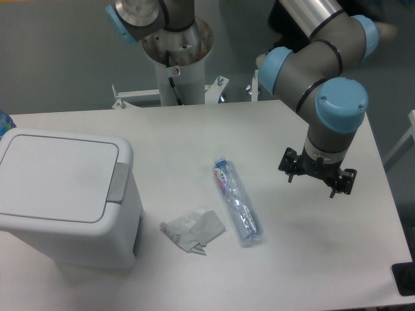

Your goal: Open the trash can

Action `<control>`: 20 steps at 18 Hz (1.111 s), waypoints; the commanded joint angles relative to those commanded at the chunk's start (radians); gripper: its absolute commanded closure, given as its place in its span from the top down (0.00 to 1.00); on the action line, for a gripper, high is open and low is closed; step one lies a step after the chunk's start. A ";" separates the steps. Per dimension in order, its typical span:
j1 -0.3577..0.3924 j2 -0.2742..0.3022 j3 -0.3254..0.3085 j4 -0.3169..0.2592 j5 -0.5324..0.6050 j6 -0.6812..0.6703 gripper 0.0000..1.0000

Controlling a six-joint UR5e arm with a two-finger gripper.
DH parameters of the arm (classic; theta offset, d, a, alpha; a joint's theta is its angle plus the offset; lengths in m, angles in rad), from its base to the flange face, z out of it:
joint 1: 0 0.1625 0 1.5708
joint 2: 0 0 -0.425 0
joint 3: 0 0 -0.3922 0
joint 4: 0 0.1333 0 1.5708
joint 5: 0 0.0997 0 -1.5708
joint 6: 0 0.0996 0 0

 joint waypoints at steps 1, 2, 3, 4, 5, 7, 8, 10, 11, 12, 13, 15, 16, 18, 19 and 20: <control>0.000 0.002 -0.002 0.002 0.000 0.000 1.00; 0.000 0.002 -0.002 0.003 0.000 -0.002 1.00; 0.000 0.000 0.000 0.002 0.000 -0.002 1.00; 0.000 0.002 0.000 0.000 -0.002 -0.002 1.00; 0.000 0.002 0.000 -0.002 -0.002 -0.002 1.00; 0.000 0.002 0.002 -0.002 -0.002 -0.003 1.00; 0.002 0.005 0.002 -0.003 -0.003 -0.003 1.00; 0.002 0.008 0.002 -0.005 -0.006 -0.003 1.00; 0.002 0.008 0.002 -0.005 -0.006 -0.003 1.00; 0.002 0.011 0.003 -0.008 -0.009 -0.005 1.00; 0.005 0.012 0.003 -0.014 -0.012 -0.005 1.00; 0.005 0.028 0.008 -0.038 -0.015 -0.021 1.00; 0.002 0.038 0.014 -0.057 -0.020 -0.040 1.00; -0.002 0.060 0.034 -0.113 -0.047 -0.073 1.00; -0.003 0.073 0.044 -0.147 -0.063 -0.084 1.00; -0.009 0.084 0.060 -0.176 -0.084 -0.095 1.00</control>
